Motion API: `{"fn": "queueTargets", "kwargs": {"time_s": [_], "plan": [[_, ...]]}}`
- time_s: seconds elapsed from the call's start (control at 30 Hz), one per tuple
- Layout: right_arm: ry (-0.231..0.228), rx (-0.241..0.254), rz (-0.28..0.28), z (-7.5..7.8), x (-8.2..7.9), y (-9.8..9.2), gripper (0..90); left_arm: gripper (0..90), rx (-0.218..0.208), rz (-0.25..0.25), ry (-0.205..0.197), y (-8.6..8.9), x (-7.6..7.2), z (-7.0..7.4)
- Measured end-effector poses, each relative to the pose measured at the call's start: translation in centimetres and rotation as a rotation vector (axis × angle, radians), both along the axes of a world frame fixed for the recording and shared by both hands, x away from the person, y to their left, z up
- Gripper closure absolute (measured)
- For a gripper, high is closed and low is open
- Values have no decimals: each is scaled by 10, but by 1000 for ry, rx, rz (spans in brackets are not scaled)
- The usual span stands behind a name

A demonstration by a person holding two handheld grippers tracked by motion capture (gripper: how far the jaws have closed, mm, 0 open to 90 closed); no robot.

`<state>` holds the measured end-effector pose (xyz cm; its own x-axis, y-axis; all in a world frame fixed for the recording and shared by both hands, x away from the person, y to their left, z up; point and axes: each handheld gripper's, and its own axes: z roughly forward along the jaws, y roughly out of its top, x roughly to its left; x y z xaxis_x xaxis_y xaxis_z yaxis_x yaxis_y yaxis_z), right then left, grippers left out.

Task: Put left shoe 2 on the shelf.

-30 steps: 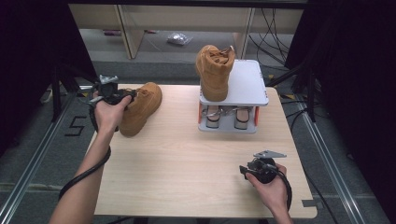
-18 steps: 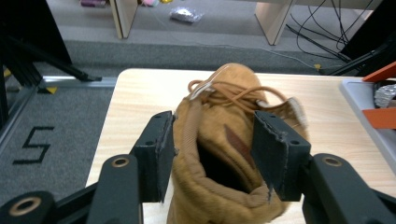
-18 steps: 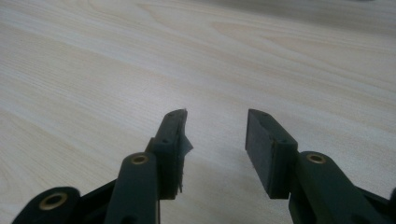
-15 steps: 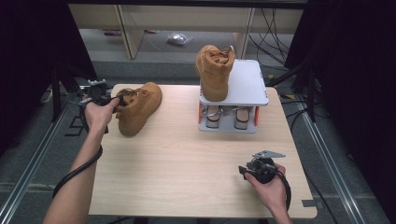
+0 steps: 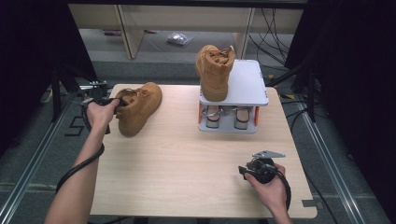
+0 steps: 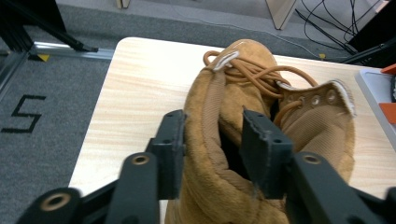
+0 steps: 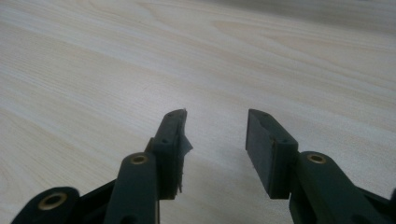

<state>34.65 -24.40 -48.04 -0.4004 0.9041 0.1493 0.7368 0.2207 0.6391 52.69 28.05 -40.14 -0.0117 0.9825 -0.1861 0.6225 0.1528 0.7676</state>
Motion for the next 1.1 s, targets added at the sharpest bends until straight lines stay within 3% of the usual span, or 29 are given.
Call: {"fn": "queueTargets", "kwargs": {"time_s": [0.03,0.17,0.3,0.33,0.53,0.67,0.83,0.9,0.93,0.97,1.0,1.07,1.1], "plan": [[-15,-4,5,-1,1,0,581,646,3,1,8,2,0,-1],[1,3,-6,0,0,1,581,696,-39,35,14,2,1,-3],[1,1,-5,0,0,1,581,733,-40,51,30,-1,1,-1],[2,5,-11,0,0,2,581,740,-57,66,18,-3,1,-1],[7,0,-10,0,-1,1,581,742,-74,82,67,-10,-2,5],[7,0,-9,1,-1,1,581,742,-89,88,74,-13,-4,6],[-5,0,-1,0,1,1,581,743,-114,70,129,-19,-9,10],[-1,-2,-8,0,0,2,581,742,-137,65,142,-22,-11,11],[-2,-6,-5,1,0,2,581,740,-169,59,151,-25,-14,12],[-2,-6,-5,1,0,2,581,738,-169,59,151,-25,-14,12],[-21,-16,20,-1,2,1,581,735,-198,41,161,-28,-17,12],[-4,14,-2,-1,1,3,581,732,-227,21,174,-30,-19,12],[-21,-20,1,-2,3,2,581,729,-241,17,172,-32,-21,11]]}}
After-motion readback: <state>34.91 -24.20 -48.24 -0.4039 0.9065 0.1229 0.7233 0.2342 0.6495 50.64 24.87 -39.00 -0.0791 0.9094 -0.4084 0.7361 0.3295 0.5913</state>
